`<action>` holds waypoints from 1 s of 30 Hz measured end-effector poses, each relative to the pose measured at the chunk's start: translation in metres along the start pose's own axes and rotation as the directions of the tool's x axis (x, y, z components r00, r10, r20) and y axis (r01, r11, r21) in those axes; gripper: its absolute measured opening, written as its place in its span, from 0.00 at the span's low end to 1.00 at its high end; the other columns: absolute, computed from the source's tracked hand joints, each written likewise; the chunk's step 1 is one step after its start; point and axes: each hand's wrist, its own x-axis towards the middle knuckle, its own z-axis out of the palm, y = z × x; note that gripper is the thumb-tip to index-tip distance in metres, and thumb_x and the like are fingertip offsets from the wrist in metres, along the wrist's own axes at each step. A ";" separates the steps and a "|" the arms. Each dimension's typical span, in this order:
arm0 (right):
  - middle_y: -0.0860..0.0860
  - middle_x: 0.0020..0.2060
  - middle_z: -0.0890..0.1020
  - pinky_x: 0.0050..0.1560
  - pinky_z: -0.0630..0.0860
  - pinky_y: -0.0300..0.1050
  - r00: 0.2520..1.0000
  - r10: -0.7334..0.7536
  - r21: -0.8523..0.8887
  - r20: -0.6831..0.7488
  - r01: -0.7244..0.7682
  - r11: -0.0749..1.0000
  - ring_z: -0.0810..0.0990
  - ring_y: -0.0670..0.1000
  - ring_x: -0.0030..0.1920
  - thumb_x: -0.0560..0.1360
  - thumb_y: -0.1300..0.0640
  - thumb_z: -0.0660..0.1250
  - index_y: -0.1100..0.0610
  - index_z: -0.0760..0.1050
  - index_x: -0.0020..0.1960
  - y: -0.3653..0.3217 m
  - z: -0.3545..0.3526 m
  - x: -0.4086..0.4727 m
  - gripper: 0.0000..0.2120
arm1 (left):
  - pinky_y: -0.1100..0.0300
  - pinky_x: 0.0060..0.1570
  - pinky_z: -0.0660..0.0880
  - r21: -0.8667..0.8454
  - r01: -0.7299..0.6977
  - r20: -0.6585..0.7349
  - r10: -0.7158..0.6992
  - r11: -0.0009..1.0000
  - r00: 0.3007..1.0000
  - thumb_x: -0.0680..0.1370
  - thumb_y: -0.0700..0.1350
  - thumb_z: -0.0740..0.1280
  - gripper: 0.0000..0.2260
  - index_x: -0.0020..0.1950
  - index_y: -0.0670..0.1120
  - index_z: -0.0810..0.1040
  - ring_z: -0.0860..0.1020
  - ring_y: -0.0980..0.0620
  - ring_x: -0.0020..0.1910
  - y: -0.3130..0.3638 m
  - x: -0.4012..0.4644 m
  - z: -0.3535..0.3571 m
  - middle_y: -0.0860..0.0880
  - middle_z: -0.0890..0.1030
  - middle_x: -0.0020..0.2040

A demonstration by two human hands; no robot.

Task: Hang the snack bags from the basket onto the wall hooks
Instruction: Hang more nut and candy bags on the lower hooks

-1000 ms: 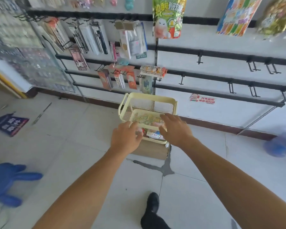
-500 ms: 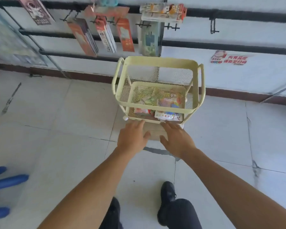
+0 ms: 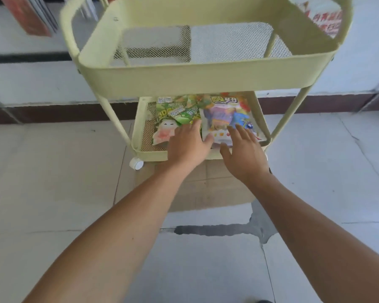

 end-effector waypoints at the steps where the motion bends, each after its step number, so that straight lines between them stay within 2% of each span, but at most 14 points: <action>1: 0.59 0.76 0.64 0.75 0.59 0.57 1.000 0.008 -0.006 -0.018 -0.008 1.000 0.59 0.60 0.77 0.81 0.47 0.58 0.57 0.62 0.77 0.003 0.007 0.001 0.27 | 0.49 0.53 0.72 -0.003 0.003 0.000 -0.003 1.000 1.000 0.81 0.61 0.59 0.26 0.76 0.51 0.65 0.73 0.41 0.66 0.000 0.004 0.008 0.46 0.77 0.67; 4: 0.59 0.76 0.64 0.76 0.57 0.58 0.999 0.028 -0.044 -0.026 -0.029 0.999 0.59 0.61 0.77 0.81 0.49 0.56 0.57 0.60 0.77 0.009 0.020 0.006 0.27 | 0.52 0.46 0.70 -0.042 0.051 0.006 -0.051 0.998 0.999 0.80 0.63 0.59 0.27 0.75 0.51 0.66 0.77 0.40 0.62 0.000 0.014 0.026 0.44 0.80 0.62; 8: 0.59 0.74 0.68 0.75 0.59 0.58 0.996 0.052 -0.054 -0.072 -0.056 0.997 0.62 0.61 0.75 0.79 0.49 0.52 0.57 0.63 0.76 0.014 0.023 0.008 0.27 | 0.51 0.50 0.74 -0.173 0.172 0.068 -0.162 0.970 0.984 0.78 0.67 0.60 0.30 0.74 0.50 0.67 0.78 0.40 0.61 0.004 0.021 0.035 0.44 0.80 0.63; 10: 0.59 0.74 0.67 0.75 0.58 0.57 0.995 0.059 -0.053 -0.074 -0.063 0.997 0.61 0.61 0.76 0.80 0.50 0.53 0.57 0.62 0.76 0.016 0.022 0.007 0.25 | 0.52 0.49 0.71 -0.208 0.210 0.091 -0.195 0.955 0.977 0.77 0.67 0.61 0.32 0.74 0.49 0.67 0.77 0.42 0.63 0.009 0.024 0.035 0.46 0.78 0.66; 13: 0.58 0.76 0.64 0.76 0.56 0.55 0.997 0.059 -0.069 -0.058 -0.063 0.996 0.58 0.60 0.77 0.82 0.51 0.55 0.57 0.61 0.77 0.019 0.022 0.007 0.25 | 0.54 0.49 0.69 -0.292 0.259 0.117 -0.235 0.921 0.965 0.77 0.64 0.66 0.31 0.71 0.44 0.69 0.76 0.42 0.64 0.016 0.029 0.032 0.45 0.77 0.66; 16: 0.58 0.74 0.68 0.74 0.60 0.56 0.993 0.069 -0.038 -0.101 -0.073 0.997 0.62 0.61 0.75 0.81 0.51 0.54 0.59 0.64 0.75 0.024 0.020 0.008 0.24 | 0.56 0.49 0.70 -0.428 0.335 0.147 -0.301 0.839 0.942 0.78 0.55 0.71 0.25 0.68 0.40 0.72 0.77 0.41 0.61 0.022 0.031 0.029 0.43 0.78 0.64; 19: 0.59 0.70 0.72 0.71 0.65 0.56 0.976 0.088 0.067 -0.199 -0.076 0.995 0.67 0.62 0.71 0.82 0.52 0.56 0.61 0.68 0.72 0.023 0.015 0.008 0.22 | 0.58 0.43 0.68 -0.589 0.368 0.158 -0.344 0.720 0.925 0.78 0.48 0.72 0.19 0.63 0.38 0.76 0.77 0.43 0.53 0.021 0.034 0.027 0.42 0.79 0.59; 21: 0.57 0.69 0.74 0.67 0.67 0.55 0.966 0.111 0.143 -0.235 -0.079 0.987 0.68 0.61 0.70 0.82 0.52 0.58 0.60 0.69 0.71 0.022 0.009 0.008 0.21 | 0.59 0.39 0.69 -0.694 0.382 0.203 -0.343 0.610 0.917 0.78 0.44 0.72 0.12 0.57 0.38 0.79 0.76 0.46 0.46 0.015 0.035 0.021 0.43 0.80 0.50; 22: 0.55 0.68 0.74 0.65 0.69 0.55 0.961 0.135 0.194 -0.241 -0.089 0.977 0.68 0.60 0.69 0.82 0.52 0.58 0.59 0.69 0.71 0.021 0.007 0.009 0.21 | 0.59 0.37 0.72 -0.754 0.400 0.250 -0.335 0.522 0.909 0.78 0.41 0.71 0.08 0.54 0.39 0.79 0.77 0.47 0.41 0.012 0.035 0.017 0.44 0.79 0.46; 24: 0.54 0.66 0.76 0.62 0.71 0.53 0.952 0.202 0.317 -0.231 -0.123 0.940 0.70 0.58 0.68 0.82 0.50 0.58 0.58 0.71 0.69 0.019 0.003 0.009 0.20 | 0.61 0.32 0.79 -0.851 0.443 0.367 -0.284 0.282 0.886 0.79 0.36 0.69 0.01 0.50 0.41 0.78 0.76 0.52 0.35 0.006 0.027 0.006 0.45 0.78 0.41; 25: 0.53 0.64 0.76 0.60 0.72 0.52 0.944 0.255 0.394 -0.210 -0.157 0.906 0.71 0.57 0.66 0.82 0.48 0.58 0.57 0.72 0.68 0.018 -0.001 0.010 0.19 | 0.62 0.32 0.81 -0.873 0.448 0.399 -0.247 0.193 0.883 0.80 0.35 0.68 0.02 0.50 0.41 0.78 0.76 0.53 0.35 0.004 0.021 0.001 0.46 0.79 0.41; 27: 0.50 0.60 0.78 0.52 0.72 0.45 0.927 0.361 0.562 -0.099 -0.247 0.790 0.75 0.50 0.59 0.81 0.46 0.59 0.55 0.71 0.69 0.014 -0.010 0.014 0.20 | 0.62 0.33 0.82 -0.895 0.435 0.411 -0.197 0.098 0.890 0.80 0.35 0.67 0.03 0.50 0.41 0.78 0.77 0.54 0.36 -0.005 0.010 -0.004 0.46 0.79 0.42; 29: 0.44 0.50 0.79 0.41 0.69 0.39 0.929 0.368 0.622 0.035 -0.309 0.720 0.75 0.42 0.45 0.80 0.47 0.59 0.55 0.69 0.71 0.011 -0.018 0.019 0.22 | 0.63 0.34 0.82 -0.906 0.420 0.408 -0.163 0.044 0.898 0.80 0.35 0.66 0.04 0.49 0.42 0.78 0.77 0.55 0.35 -0.015 0.000 -0.006 0.47 0.79 0.41; 30: 0.44 0.50 0.79 0.40 0.68 0.39 0.937 0.338 0.604 0.083 -0.317 0.731 0.74 0.44 0.44 0.80 0.47 0.60 0.55 0.68 0.72 0.010 -0.019 0.021 0.23 | 0.63 0.34 0.82 -0.907 0.421 0.415 -0.151 0.012 0.897 0.80 0.35 0.66 0.04 0.50 0.42 0.78 0.78 0.55 0.34 -0.019 -0.006 -0.007 0.47 0.79 0.40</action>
